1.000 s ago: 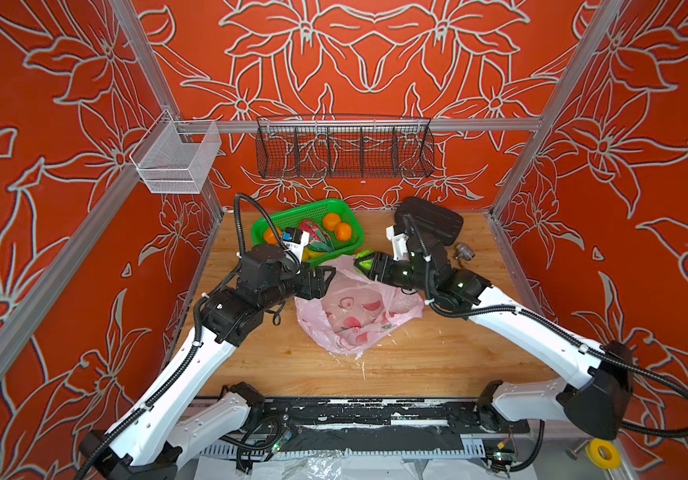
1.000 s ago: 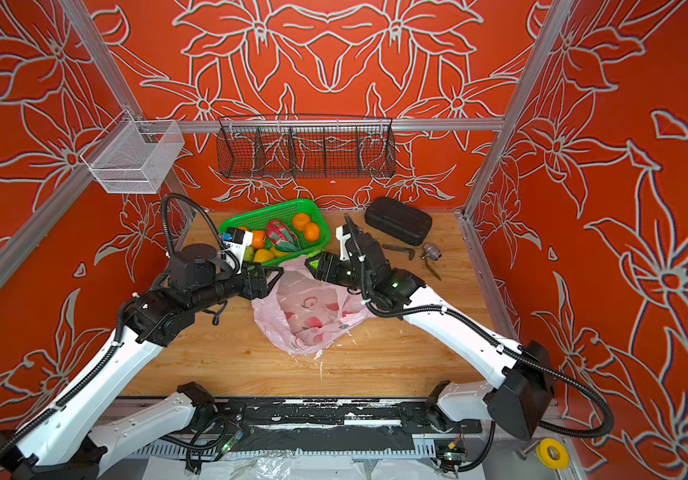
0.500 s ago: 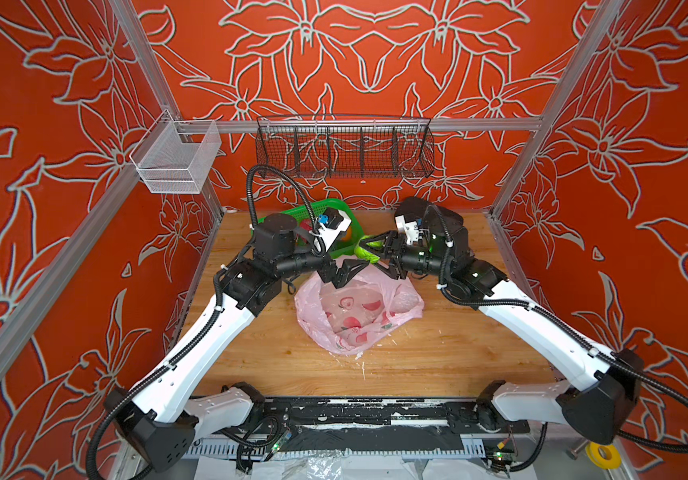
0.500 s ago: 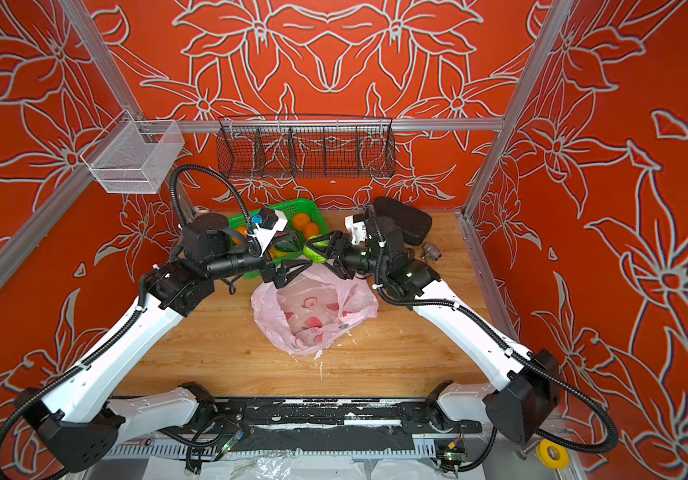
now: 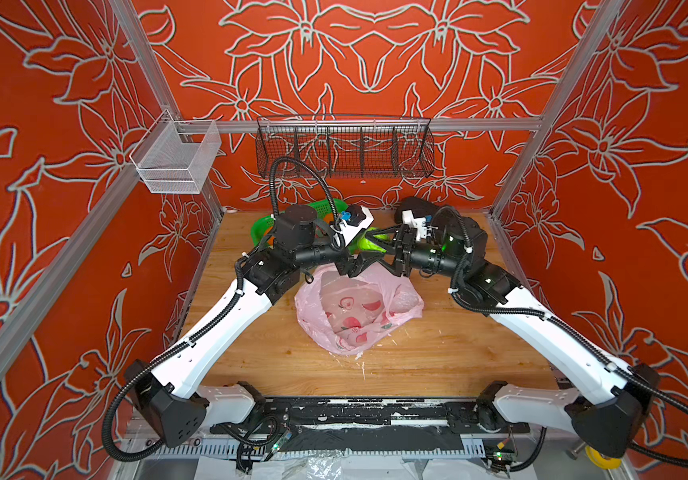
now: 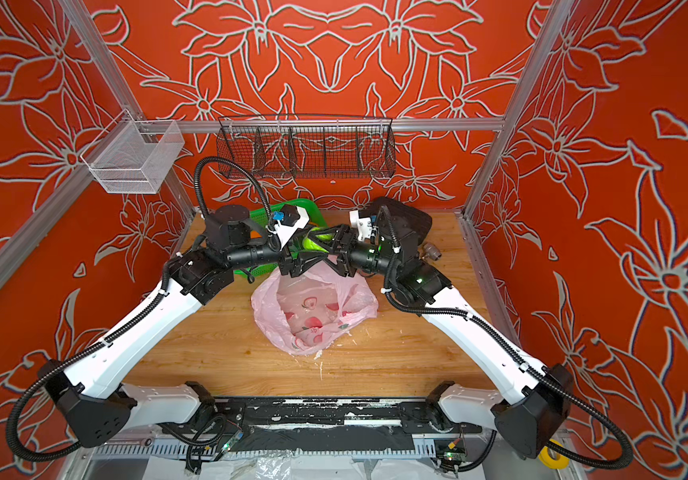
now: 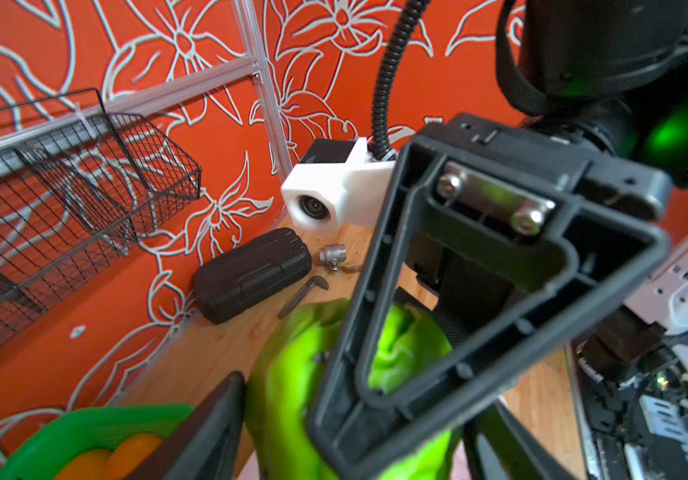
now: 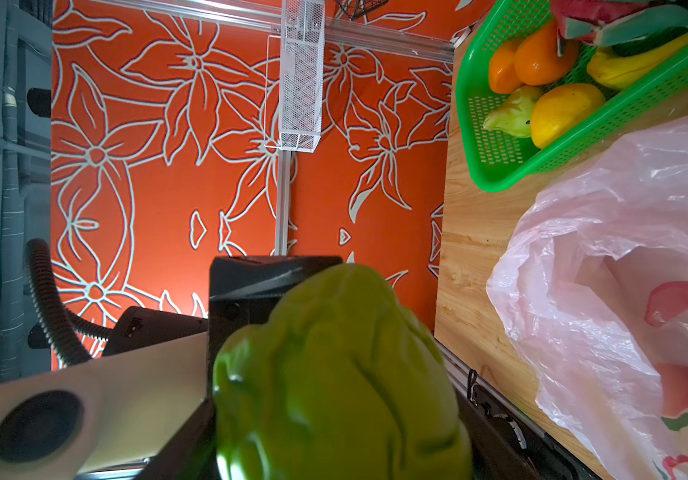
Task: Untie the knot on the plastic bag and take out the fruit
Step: 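Grasp the chayote with the left gripper while the right gripper releases it, then lower the chayote into the green basket with the left gripper and release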
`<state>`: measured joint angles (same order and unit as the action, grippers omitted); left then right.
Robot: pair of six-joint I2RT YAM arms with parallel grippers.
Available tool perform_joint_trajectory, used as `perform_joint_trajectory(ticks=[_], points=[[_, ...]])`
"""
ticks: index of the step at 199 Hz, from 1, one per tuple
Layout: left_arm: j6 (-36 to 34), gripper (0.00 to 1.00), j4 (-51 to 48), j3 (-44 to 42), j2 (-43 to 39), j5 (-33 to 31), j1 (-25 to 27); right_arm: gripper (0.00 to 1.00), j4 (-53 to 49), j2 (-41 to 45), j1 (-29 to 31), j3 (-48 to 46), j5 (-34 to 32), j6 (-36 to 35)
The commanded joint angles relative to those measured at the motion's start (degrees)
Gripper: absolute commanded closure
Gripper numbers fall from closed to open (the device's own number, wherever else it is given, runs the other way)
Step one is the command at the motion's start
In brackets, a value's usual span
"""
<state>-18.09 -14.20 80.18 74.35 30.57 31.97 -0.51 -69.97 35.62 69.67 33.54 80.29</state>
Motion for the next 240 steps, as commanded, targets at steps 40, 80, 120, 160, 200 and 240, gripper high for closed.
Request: perform_joint_trajectory(ticks=[40,80,120,160,200,240], points=[[-0.7,0.43,0.5,1.1,1.7,-1.0,1.2,0.35,6.9,2.0,-0.1,-0.6,0.0,3.4],[4.1,0.50,-0.2,2.0,1.8,-6.8,1.2,0.06,5.4,5.4,-0.3,-2.0,-5.9,0.0],[12.3,0.53,-1.0,3.2,1.3,-13.2,0.0,0.03,0.3,10.8,-1.3,-4.1,-14.4,-4.7],[26.7,0.56,-4.4,4.9,2.2,-19.0,-6.5,0.03,-10.1,14.6,-1.4,-2.5,-22.2,-11.2],[37.6,0.56,-8.9,5.2,4.6,-20.3,-13.5,0.03,-12.5,15.5,-1.4,-3.3,-22.9,-11.8],[48.1,0.56,-15.1,6.5,9.0,-18.4,-19.1,0.03,-13.9,15.2,-1.4,-3.6,-22.7,-12.4]])
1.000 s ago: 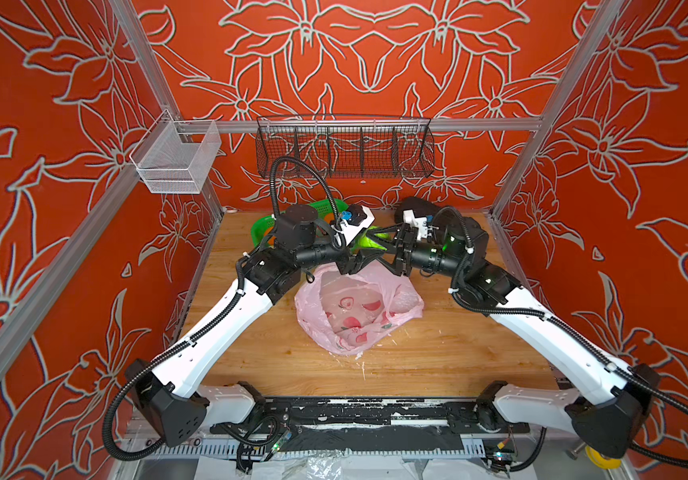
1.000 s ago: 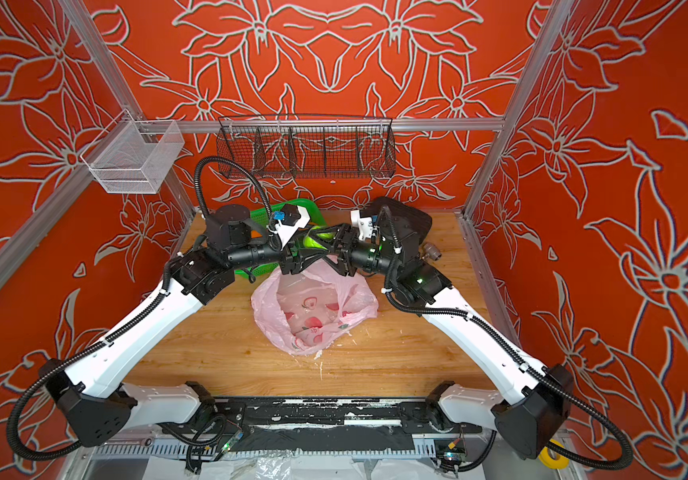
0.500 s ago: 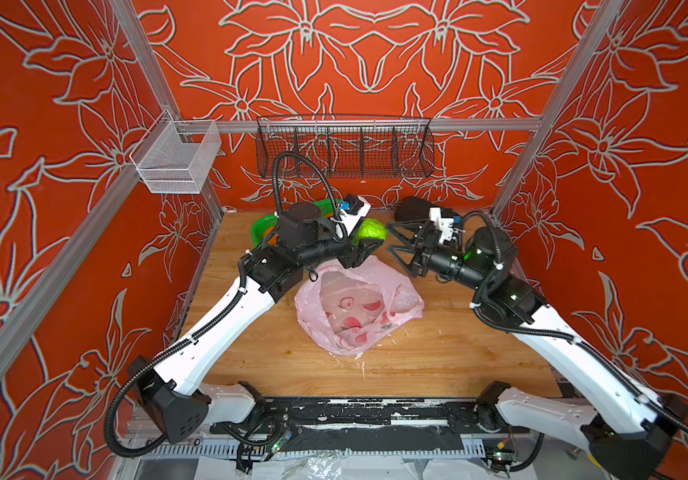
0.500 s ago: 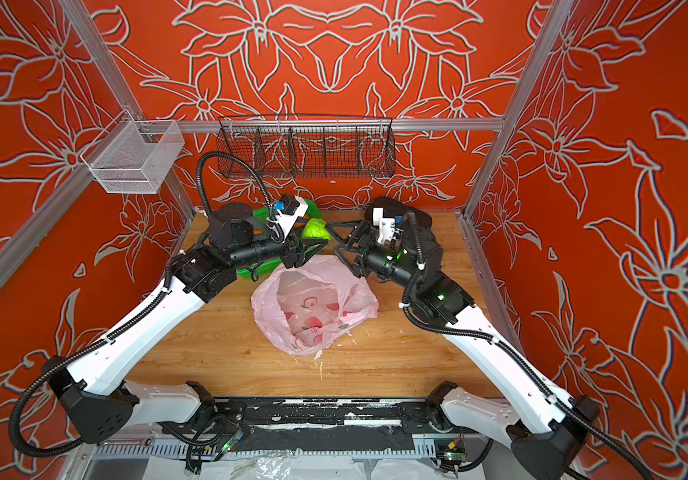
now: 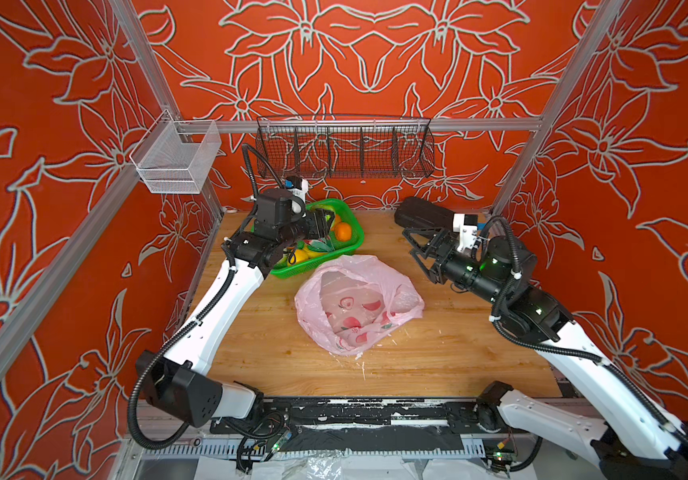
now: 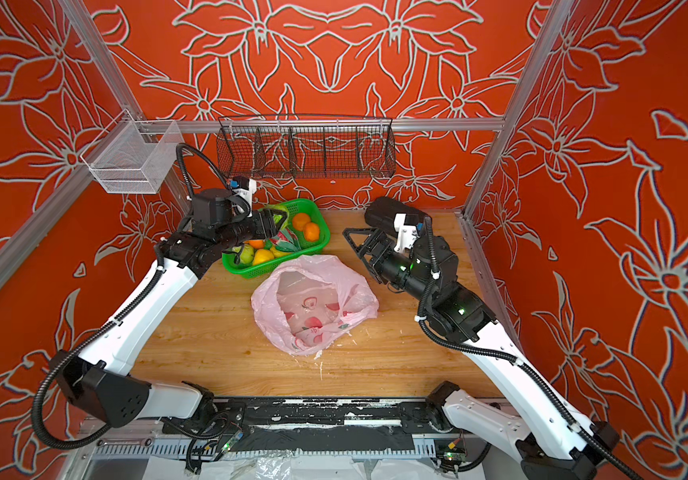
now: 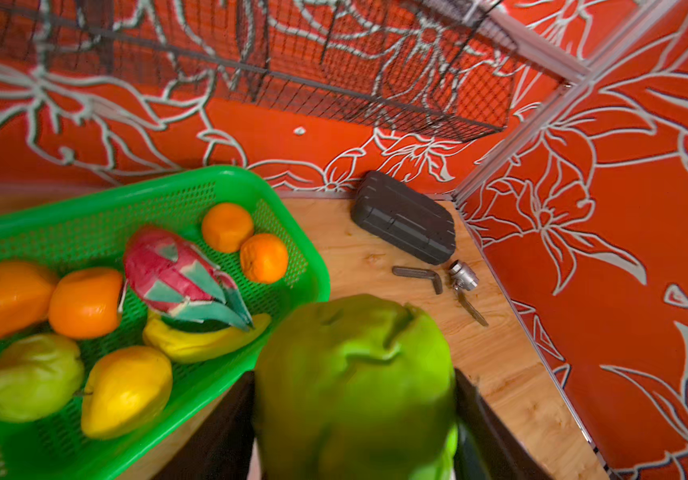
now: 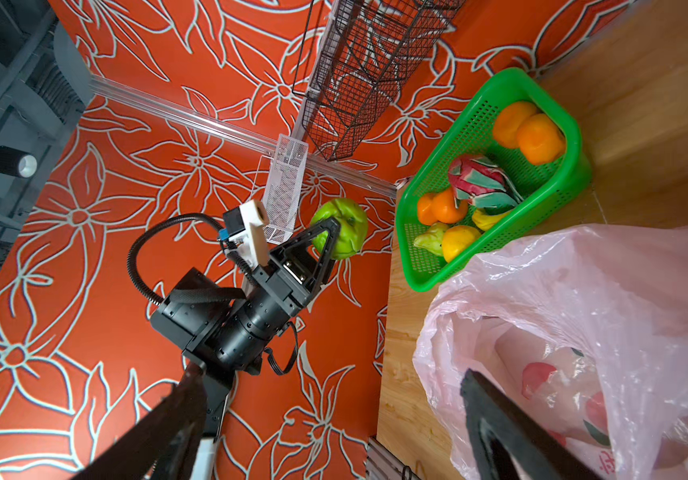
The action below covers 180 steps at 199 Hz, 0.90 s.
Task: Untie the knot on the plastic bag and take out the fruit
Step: 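Lower the chayote into the green basket with the left gripper and release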
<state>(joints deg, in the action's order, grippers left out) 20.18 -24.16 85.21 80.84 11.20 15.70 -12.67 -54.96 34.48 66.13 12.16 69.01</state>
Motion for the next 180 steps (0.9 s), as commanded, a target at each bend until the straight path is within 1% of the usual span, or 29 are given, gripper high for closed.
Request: perform_joint_trajectory(ticks=[1,27,59,79,101,129,159,180], points=[[10.2,0.56,-5.3,1.4,2.6,1.1,-3.0,0.03,-1.8,0.2,-0.3,0.0,-1.3,-1.2],[16.4,0.59,-6.0,1.5,6.1,4.1,-5.8,0.03,-4.3,-0.9,-0.3,0.6,-2.2,-2.3],[19.3,0.61,-4.1,1.7,11.1,5.5,-7.1,0.03,-7.3,-2.4,-0.4,0.2,-3.6,-3.1],[20.5,0.61,-3.5,3.1,15.9,7.8,-8.2,0.03,-9.5,-3.7,-0.6,0.5,-4.3,-3.1],[20.6,0.61,-3.6,7.2,22.1,9.8,-8.8,0.03,-11.7,-5.6,-1.2,1.3,-5.9,-4.0],[19.4,0.60,-4.6,14.6,29.8,11.4,-8.9,0.03,-15.8,-8.7,-2.0,2.6,-8.1,-5.2],[19.1,0.60,-7.1,22.1,37.5,11.5,-9.0,0.03,-18.0,-12.4,-3.1,4.3,-8.7,-6.1],[19.6,0.59,-7.9,26.4,42.5,13.5,-8.9,0.03,-17.7,-14.8,-4.2,5.3,-8.0,-6.2]])
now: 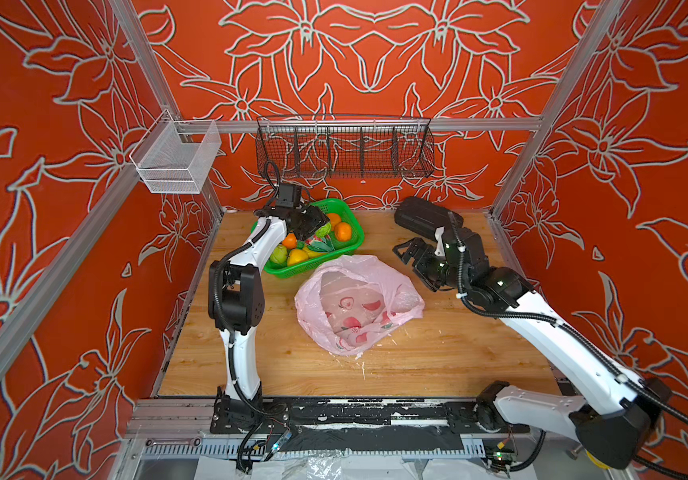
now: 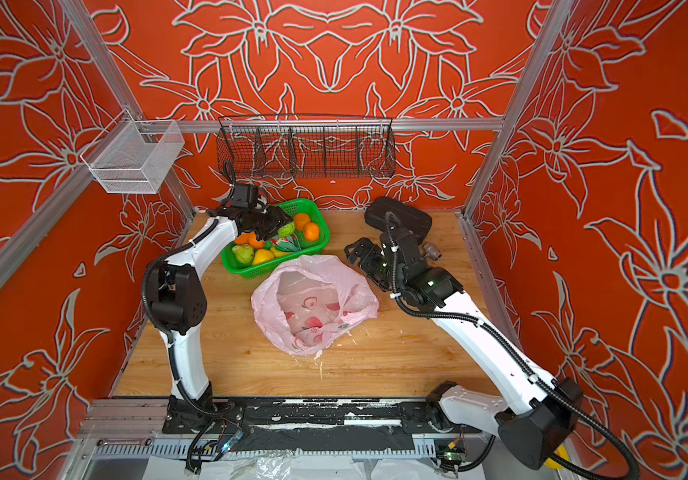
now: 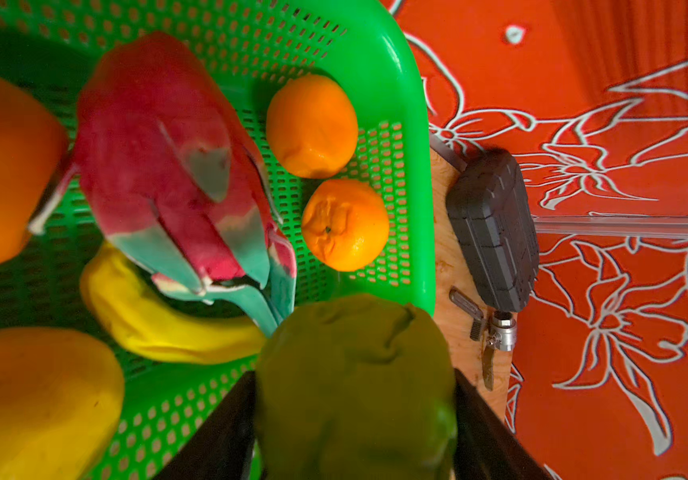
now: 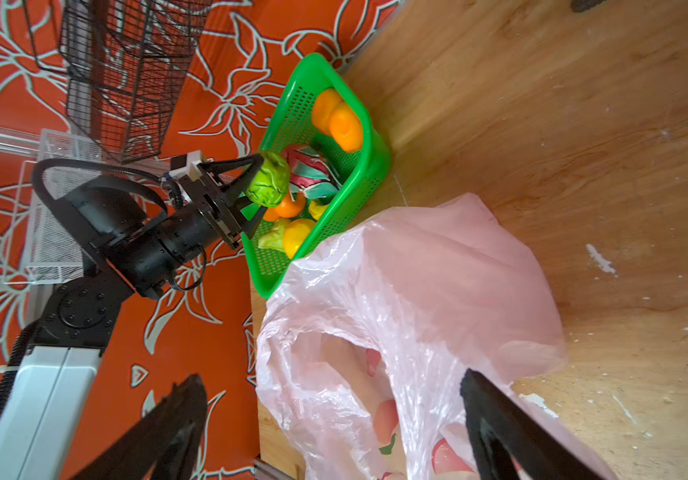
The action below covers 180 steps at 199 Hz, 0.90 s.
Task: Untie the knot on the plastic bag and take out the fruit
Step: 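Lower the chayote into the green basket with the left gripper and release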
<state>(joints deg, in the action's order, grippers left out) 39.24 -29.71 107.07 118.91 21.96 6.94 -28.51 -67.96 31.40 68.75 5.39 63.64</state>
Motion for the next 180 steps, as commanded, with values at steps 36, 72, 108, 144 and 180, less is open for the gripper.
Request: perform_joint_trajectory(ticks=[36,72,108,144,180], points=[[2.1,0.58,-6.1,12.4,12.8,6.7,-0.1,0.04,-3.7,-6.3,-3.9,6.3,2.2,-2.5],[4.7,0.52,-4.4,15.1,17.3,9.4,0.4,0.04,-5.1,-8.9,-6.5,8.7,6.0,-3.9],[5.0,0.37,-5.1,14.9,18.6,8.9,1.1,0.04,-5.2,-9.0,-8.5,8.3,8.7,-4.3],[4.1,0.17,-5.5,12.4,15.8,5.5,1.5,0.04,-5.2,-7.4,-9.7,7.5,10.0,-4.8],[3.2,0.11,-6.1,8.6,11.4,1.5,1.5,0.04,-5.2,-4.7,-10.7,6.9,10.2,-5.7]])
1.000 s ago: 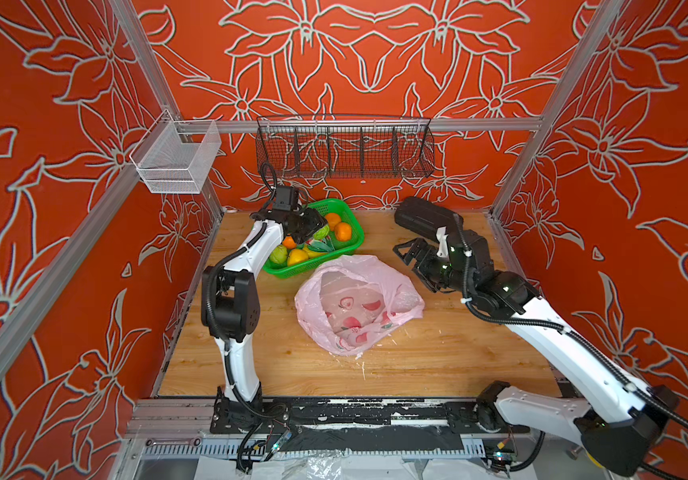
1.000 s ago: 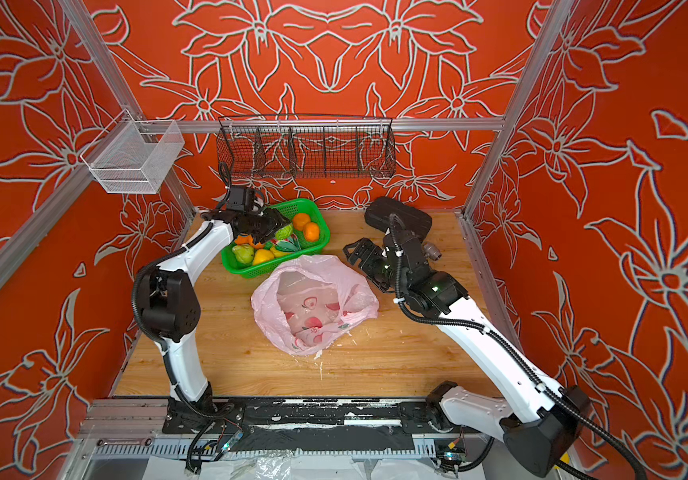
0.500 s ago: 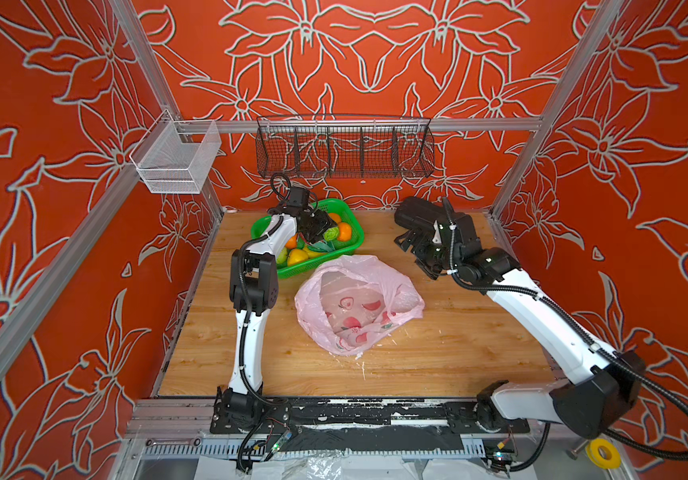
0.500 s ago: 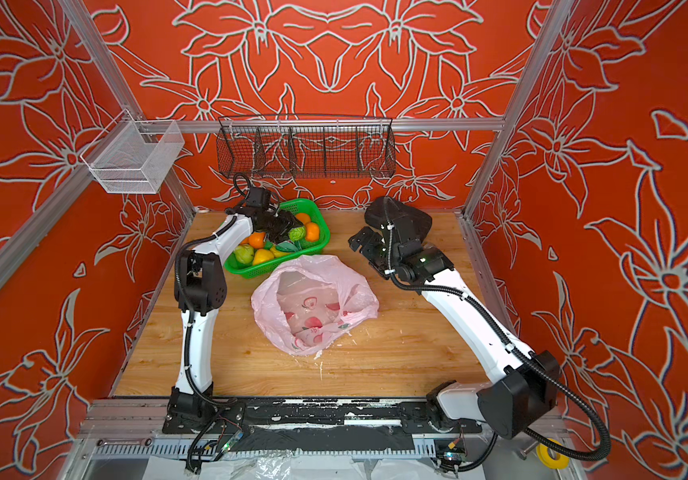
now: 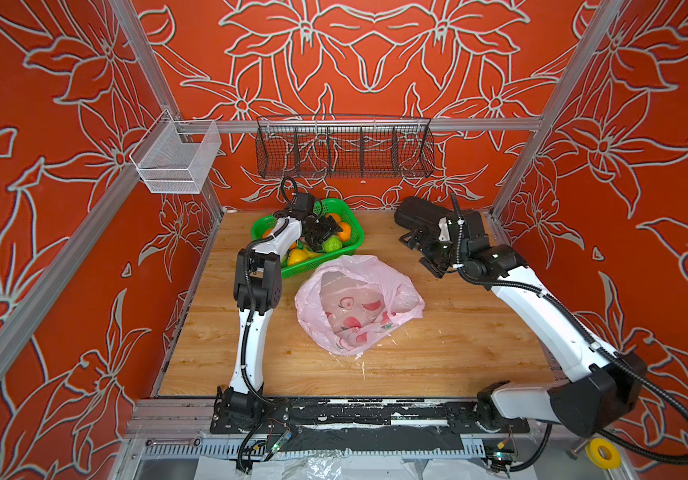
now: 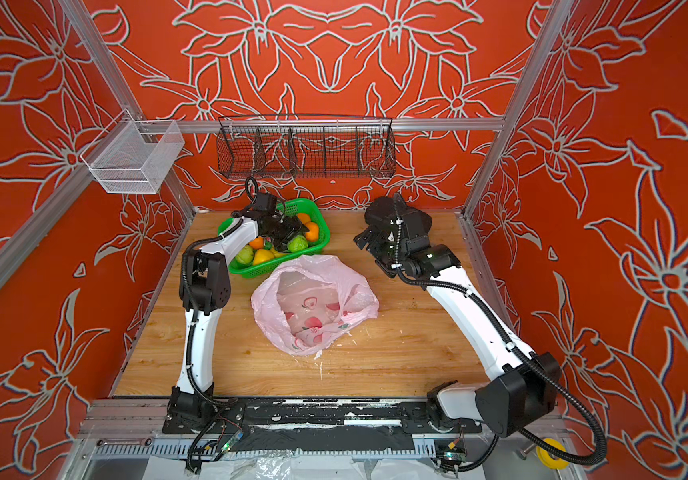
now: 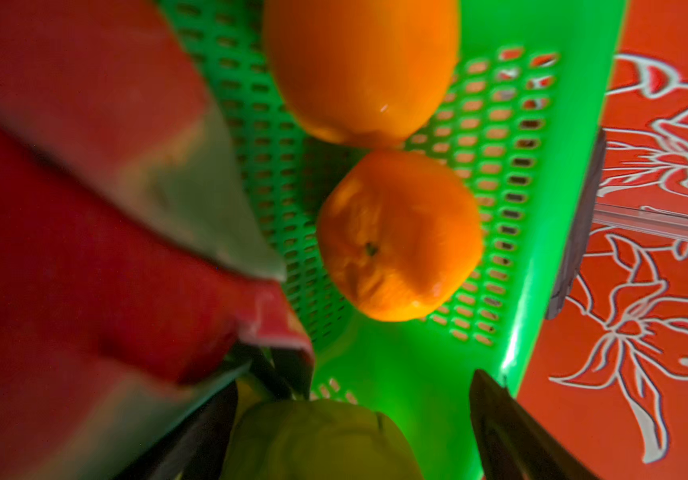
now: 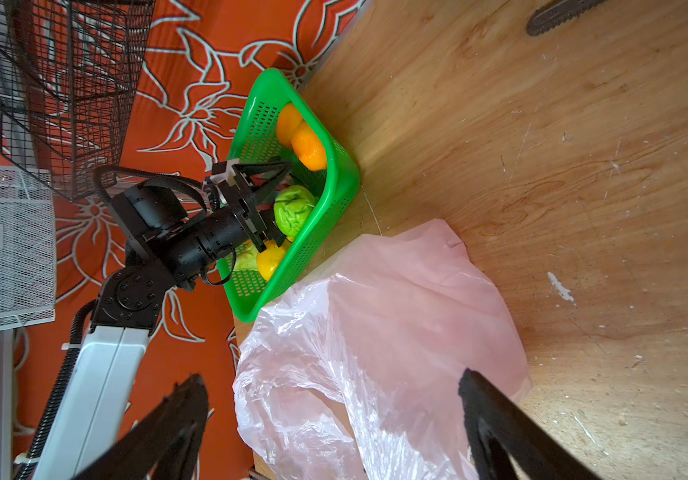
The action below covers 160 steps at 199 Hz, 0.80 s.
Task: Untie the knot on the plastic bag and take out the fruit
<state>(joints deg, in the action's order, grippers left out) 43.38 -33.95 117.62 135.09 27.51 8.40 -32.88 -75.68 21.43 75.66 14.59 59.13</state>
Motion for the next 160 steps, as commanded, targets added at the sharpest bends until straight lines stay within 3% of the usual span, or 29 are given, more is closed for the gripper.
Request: perform_joint_trajectory(ticks=[1,68,108,133,160], points=[[-1.0,0.11,-1.9,-2.1,-4.9,-4.2,0.1,0.04,-0.9,3.2,-0.8,0.0,1.0,-1.2],[-5.0,0.11,-2.2,-12.6,-21.0,-11.5,-0.1,0.04,-1.6,8.4,-2.7,-2.6,0.7,-4.2],[-6.9,0.11,-2.9,-21.0,-34.7,-15.1,-0.3,0.04,-3.5,14.6,-4.7,-7.7,-3.9,-6.7],[-9.1,0.11,-2.5,-28.8,-45.9,-17.3,-0.3,0.03,-4.5,20.2,-5.7,-12.3,-9.9,-8.2],[-13.0,0.11,-3.5,-38.4,-59.7,-21.8,-0.3,0.04,-4.4,28.4,-6.1,-19.6,-21.3,-12.3]])
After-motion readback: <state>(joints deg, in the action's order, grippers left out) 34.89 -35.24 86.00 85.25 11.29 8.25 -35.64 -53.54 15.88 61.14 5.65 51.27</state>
